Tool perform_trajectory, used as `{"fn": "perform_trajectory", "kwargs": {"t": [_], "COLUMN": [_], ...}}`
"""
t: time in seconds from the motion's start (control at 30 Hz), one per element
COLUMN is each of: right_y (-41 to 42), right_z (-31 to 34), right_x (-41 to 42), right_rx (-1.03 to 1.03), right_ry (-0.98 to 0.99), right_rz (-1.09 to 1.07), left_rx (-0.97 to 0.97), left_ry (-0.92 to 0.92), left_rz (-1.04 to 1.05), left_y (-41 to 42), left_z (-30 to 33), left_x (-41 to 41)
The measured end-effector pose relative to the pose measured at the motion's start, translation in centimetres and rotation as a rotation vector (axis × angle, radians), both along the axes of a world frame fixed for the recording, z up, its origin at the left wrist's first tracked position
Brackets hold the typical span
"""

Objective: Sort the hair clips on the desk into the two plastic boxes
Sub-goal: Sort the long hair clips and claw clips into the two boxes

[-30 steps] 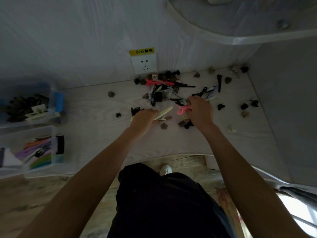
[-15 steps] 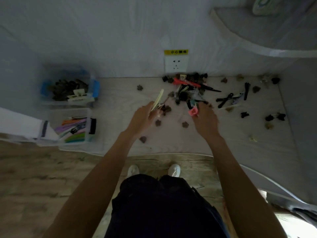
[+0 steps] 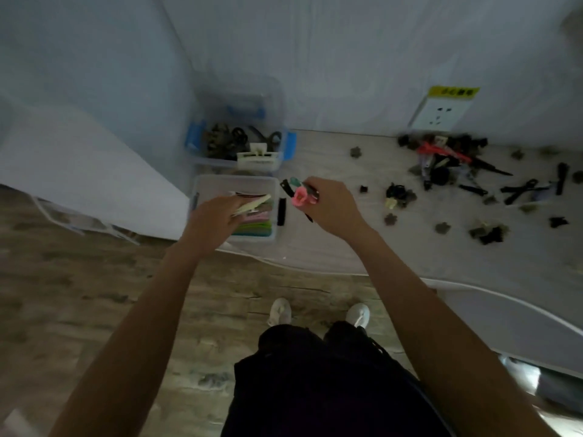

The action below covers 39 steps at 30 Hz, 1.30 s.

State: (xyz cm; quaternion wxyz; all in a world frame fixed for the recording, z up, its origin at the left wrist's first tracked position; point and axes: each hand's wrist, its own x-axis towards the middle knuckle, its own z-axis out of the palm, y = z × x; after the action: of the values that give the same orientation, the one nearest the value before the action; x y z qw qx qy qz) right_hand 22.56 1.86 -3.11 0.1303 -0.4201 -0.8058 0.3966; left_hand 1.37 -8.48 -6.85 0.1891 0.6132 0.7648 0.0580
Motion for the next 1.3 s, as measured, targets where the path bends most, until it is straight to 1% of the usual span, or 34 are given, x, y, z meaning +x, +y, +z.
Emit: {"fn": "perform_trajectory", "kwargs": {"t": [0.1,0.2,0.23,0.3,0.37,0.43,0.5,0.6,0.7,0.77,0.87,0.97,1.1,1.17,1.23,1.3], "right_y": [-0.6,-0.9,-1.0,-1.4,-1.8,-2.4,-2.8,-3.3,-3.7,-4.1,-4.0,-3.1,-0.8,0.8,2.8,4.9], "right_z": [1.2,1.3,1.0,0.1,-0.8,-1.4,-1.9,-3.2,-3.4,-3.0,-3.0,-3.1,-3.3,-3.9,-4.6,-5.3], "right_x": [-4.6,-8.4,-9.5,-11.6,-13.4,-14.5,-14.9,-14.2,-11.2,-8.1,-1.9,5.7,15.5,19.5,23.3,25.5], "right_rx": [0.022,0.041,0.05,0.092,0.183,0.242,0.255,0.209,0.159,0.257,0.431,0.462,0.376,0.305,0.249,0.2], "right_ry": [-0.03,-0.125,-0.184,-0.328,-0.461,-0.538,-0.537,-0.423,-0.208,-0.066,0.025,-0.022,-0.125,-0.172,-0.208,-0.25], "right_rz": [0.04,0.051,0.046,0.027,0.016,0.021,0.055,0.093,0.08,0.031,-0.124,-0.351,-0.548,-0.619,-0.667,-0.681], "left_rx": [0.002,0.037,0.077,0.215,0.336,0.416,0.459,0.483,0.482,0.5,0.552,0.51,0.408,0.313,0.211,0.114], "left_ry": [0.018,-0.056,-0.079,-0.088,-0.081,-0.083,-0.097,-0.129,-0.168,-0.197,-0.277,-0.356,-0.401,-0.424,-0.446,-0.403], "left_rz": [-0.048,-0.052,-0.03,0.025,0.092,0.174,0.275,0.328,0.255,0.178,0.002,-0.183,-0.351,-0.367,-0.329,-0.28], "left_y": [0.0,-0.5,-0.9,-1.7,-2.6,-3.4,-4.0,-4.2,-3.0,-1.8,0.9,4.3,9.6,12.3,15.2,17.7], "left_z": [-0.7,-1.0,-1.0,-0.9,-0.7,-0.6,-0.6,-0.6,0.0,0.7,1.6,1.8,0.7,-0.3,-1.4,-2.5], "left_x": [-2.1,-3.2,-3.3,-3.6,-3.8,-4.0,-4.1,-4.0,-2.8,-1.2,2.4,7.4,14.6,18.0,21.5,23.7]}}
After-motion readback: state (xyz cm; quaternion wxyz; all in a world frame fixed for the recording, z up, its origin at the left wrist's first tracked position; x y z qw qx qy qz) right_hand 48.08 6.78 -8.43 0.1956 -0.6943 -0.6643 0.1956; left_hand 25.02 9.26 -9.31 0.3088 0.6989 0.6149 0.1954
